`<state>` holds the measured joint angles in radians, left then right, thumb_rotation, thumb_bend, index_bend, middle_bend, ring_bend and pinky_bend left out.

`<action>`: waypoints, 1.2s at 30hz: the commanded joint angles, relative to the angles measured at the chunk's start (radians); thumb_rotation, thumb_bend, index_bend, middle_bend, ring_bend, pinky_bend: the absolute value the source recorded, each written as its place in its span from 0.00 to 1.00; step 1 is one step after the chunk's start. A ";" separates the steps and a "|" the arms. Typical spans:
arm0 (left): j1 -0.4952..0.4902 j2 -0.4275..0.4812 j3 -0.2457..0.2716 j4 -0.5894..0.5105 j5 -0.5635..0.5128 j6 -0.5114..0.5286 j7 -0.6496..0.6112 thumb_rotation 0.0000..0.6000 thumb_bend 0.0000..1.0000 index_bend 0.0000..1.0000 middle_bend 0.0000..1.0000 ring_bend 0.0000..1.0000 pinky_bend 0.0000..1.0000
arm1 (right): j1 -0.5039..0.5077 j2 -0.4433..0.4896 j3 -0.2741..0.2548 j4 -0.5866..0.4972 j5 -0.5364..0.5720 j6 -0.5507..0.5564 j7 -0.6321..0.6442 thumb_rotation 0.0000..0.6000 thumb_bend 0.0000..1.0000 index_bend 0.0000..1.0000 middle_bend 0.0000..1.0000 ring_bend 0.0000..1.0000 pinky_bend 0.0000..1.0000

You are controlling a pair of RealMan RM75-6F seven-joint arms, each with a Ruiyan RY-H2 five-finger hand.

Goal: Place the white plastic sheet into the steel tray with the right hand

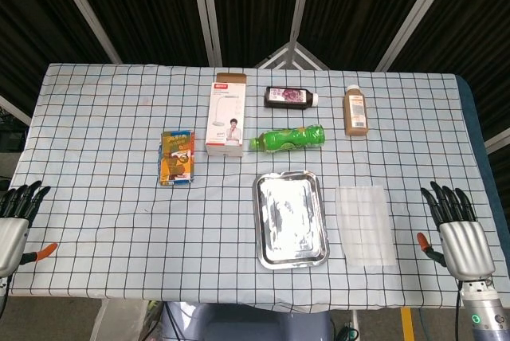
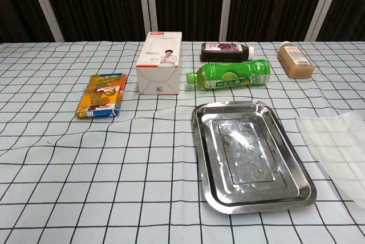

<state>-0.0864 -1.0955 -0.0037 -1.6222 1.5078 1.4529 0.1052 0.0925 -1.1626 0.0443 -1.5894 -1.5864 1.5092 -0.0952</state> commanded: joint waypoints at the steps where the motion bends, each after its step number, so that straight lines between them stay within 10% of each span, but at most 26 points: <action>1: 0.000 0.000 0.001 -0.004 -0.004 -0.005 -0.008 1.00 0.00 0.00 0.00 0.00 0.00 | 0.000 -0.005 -0.024 -0.019 -0.042 0.004 -0.004 1.00 0.39 0.00 0.00 0.00 0.00; 18: -0.002 0.003 -0.002 -0.007 0.006 0.002 -0.017 1.00 0.00 0.00 0.00 0.00 0.00 | -0.016 -0.135 -0.096 -0.211 -0.004 -0.112 -0.317 1.00 0.39 0.12 0.00 0.00 0.00; 36: -0.007 0.001 -0.003 -0.003 0.001 -0.008 -0.019 1.00 0.00 0.00 0.00 0.00 0.00 | 0.010 -0.178 -0.103 -0.076 0.036 -0.189 -0.425 1.00 0.39 0.16 0.00 0.00 0.00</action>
<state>-0.0937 -1.0947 -0.0070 -1.6249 1.5088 1.4448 0.0861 0.0993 -1.3314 -0.0561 -1.6815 -1.5557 1.3266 -0.5013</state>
